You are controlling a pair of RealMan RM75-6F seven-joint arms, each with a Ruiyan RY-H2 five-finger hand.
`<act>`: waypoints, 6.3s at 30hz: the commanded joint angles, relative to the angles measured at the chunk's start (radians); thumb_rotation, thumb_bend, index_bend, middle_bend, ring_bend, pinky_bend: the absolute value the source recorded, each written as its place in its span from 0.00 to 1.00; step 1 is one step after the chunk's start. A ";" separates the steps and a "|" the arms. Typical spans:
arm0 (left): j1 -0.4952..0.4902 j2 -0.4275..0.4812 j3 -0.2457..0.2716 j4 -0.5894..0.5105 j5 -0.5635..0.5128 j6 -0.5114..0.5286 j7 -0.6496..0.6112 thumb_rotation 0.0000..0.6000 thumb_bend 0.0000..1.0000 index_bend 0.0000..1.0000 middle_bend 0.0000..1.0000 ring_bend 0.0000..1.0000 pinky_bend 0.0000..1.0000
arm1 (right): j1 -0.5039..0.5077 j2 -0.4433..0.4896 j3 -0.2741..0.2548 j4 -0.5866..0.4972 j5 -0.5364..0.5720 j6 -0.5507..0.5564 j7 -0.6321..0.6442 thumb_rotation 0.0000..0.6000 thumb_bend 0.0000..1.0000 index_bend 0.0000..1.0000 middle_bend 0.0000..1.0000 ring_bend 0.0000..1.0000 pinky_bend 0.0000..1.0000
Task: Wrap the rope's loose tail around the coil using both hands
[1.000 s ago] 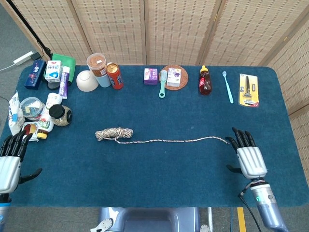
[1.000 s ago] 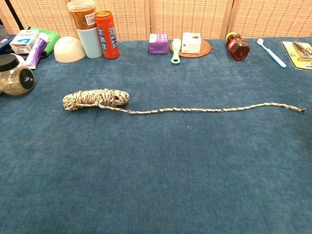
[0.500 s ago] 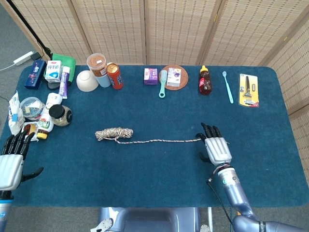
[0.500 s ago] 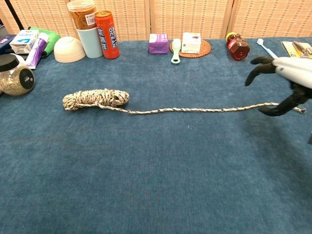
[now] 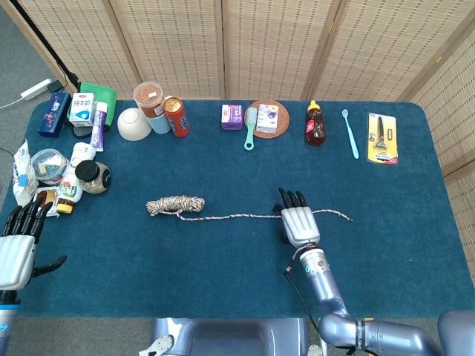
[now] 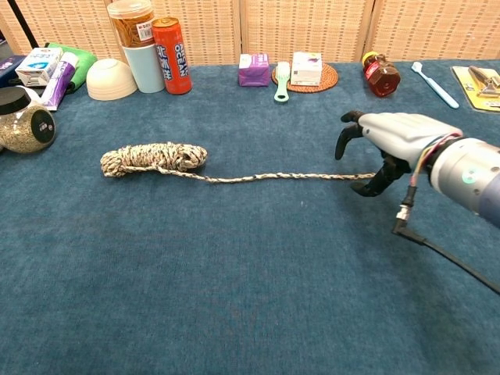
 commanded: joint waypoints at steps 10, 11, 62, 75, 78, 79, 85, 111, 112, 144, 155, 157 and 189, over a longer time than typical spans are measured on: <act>-0.004 0.004 -0.002 0.004 -0.014 -0.013 -0.010 1.00 0.07 0.00 0.00 0.00 0.00 | 0.060 -0.064 0.017 0.125 0.060 -0.029 0.012 1.00 0.39 0.36 0.00 0.00 0.00; -0.004 0.004 -0.002 0.004 -0.015 -0.013 -0.010 1.00 0.07 0.00 0.00 0.00 0.00 | 0.064 -0.064 0.018 0.131 0.061 -0.031 0.011 1.00 0.39 0.36 0.00 0.00 0.00; -0.011 0.004 0.001 -0.003 -0.034 -0.033 0.003 1.00 0.07 0.00 0.00 0.00 0.00 | 0.082 -0.098 -0.034 0.289 0.005 -0.020 0.108 1.00 0.40 0.49 0.00 0.00 0.00; -0.011 0.006 0.001 -0.005 -0.037 -0.034 0.003 1.00 0.07 0.00 0.00 0.00 0.00 | 0.078 -0.109 -0.037 0.305 -0.004 -0.018 0.111 1.00 0.41 0.50 0.00 0.00 0.00; -0.012 0.006 0.001 -0.005 -0.038 -0.035 0.003 1.00 0.07 0.00 0.00 0.00 0.00 | 0.075 -0.109 -0.036 0.304 -0.016 -0.009 0.117 1.00 0.43 0.51 0.00 0.00 0.00; -0.012 0.006 0.001 -0.005 -0.038 -0.035 0.004 1.00 0.07 0.00 0.00 0.00 0.00 | 0.074 -0.109 -0.036 0.305 -0.020 -0.007 0.117 1.00 0.43 0.52 0.00 0.00 0.00; -0.013 0.006 0.001 -0.006 -0.039 -0.037 0.006 1.00 0.07 0.00 0.00 0.00 0.00 | 0.072 -0.110 -0.035 0.307 -0.026 -0.005 0.115 1.00 0.43 0.52 0.00 0.00 0.00; -0.014 0.005 0.003 -0.007 -0.043 -0.040 0.013 1.00 0.07 0.00 0.00 0.00 0.00 | 0.068 -0.115 -0.030 0.319 -0.022 -0.012 0.100 1.00 0.49 0.58 0.00 0.00 0.00; -0.014 0.005 0.003 -0.007 -0.043 -0.040 0.014 1.00 0.07 0.00 0.00 0.00 0.00 | 0.067 -0.113 -0.031 0.317 -0.024 -0.011 0.100 1.00 0.49 0.58 0.00 0.00 0.00; -0.362 -0.175 -0.140 0.098 -0.241 -0.433 0.211 1.00 0.07 0.00 0.00 0.00 0.00 | 0.063 0.027 -0.010 0.140 -0.065 0.053 0.055 1.00 0.50 0.62 0.00 0.00 0.00; -0.475 -0.295 -0.154 0.202 -0.344 -0.512 0.309 1.00 0.07 0.00 0.00 0.00 0.00 | 0.053 0.058 -0.014 0.123 -0.068 0.065 0.065 1.00 0.50 0.62 0.00 0.00 0.00; -0.490 -0.315 -0.152 0.218 -0.362 -0.523 0.322 1.00 0.07 0.00 0.00 0.00 0.00 | 0.053 0.064 -0.014 0.121 -0.070 0.068 0.065 1.00 0.50 0.62 0.00 0.00 0.00; -0.646 -0.554 -0.138 0.402 -0.540 -0.519 0.493 1.00 0.25 0.24 0.09 0.17 0.42 | 0.049 0.092 -0.022 0.102 -0.073 0.078 0.080 1.00 0.50 0.62 0.00 0.00 0.00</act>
